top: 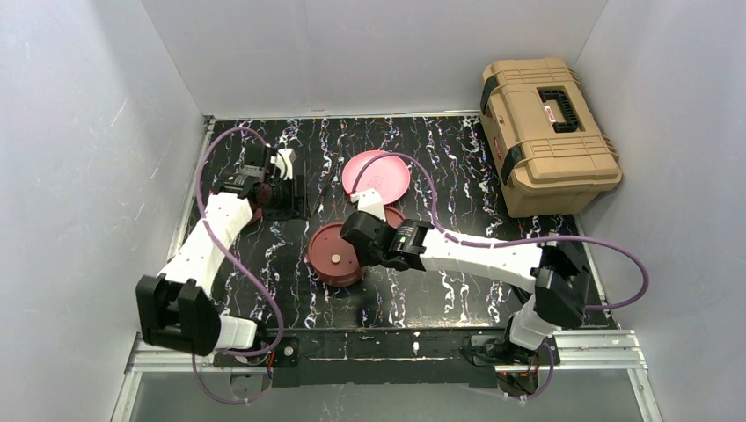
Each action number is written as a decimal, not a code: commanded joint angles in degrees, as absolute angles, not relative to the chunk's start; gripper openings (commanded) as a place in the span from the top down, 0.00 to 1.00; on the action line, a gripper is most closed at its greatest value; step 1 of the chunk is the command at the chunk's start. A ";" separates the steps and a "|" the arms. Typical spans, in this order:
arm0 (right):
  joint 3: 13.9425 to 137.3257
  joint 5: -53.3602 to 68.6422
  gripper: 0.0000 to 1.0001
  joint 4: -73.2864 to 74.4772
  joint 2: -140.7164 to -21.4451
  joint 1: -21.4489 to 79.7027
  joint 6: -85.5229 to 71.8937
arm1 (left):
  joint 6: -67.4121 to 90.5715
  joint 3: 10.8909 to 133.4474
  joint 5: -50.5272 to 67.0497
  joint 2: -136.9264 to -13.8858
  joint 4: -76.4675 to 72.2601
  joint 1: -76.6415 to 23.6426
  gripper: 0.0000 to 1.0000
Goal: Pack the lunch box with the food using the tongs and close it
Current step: Close the box lid on the packing box.
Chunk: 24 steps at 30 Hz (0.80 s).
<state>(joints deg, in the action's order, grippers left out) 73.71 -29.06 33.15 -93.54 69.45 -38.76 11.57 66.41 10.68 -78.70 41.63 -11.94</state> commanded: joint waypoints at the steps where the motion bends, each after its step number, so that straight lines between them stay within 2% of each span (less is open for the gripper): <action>1: 75.53 -33.30 0.48 34.31 -90.61 69.57 -36.10 | 12.19 66.15 10.81 -72.10 44.42 -11.87 0.38; 10: 77.63 -30.51 0.47 29.34 -93.42 65.50 -29.28 | 16.61 56.60 17.56 -68.05 43.57 -11.87 0.35; 16: 77.49 -23.27 0.47 26.25 -95.13 61.71 -27.57 | 16.53 54.87 19.06 -68.76 42.93 -11.87 0.32; 24: 75.68 -21.23 0.46 24.92 -94.62 61.52 -28.61 | 17.01 52.99 21.31 -70.36 40.81 -11.87 0.33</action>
<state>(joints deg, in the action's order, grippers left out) 75.24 -23.03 27.99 -95.22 61.25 -28.47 16.80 53.80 18.68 -69.93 41.10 -11.97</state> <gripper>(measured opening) 0.534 0.682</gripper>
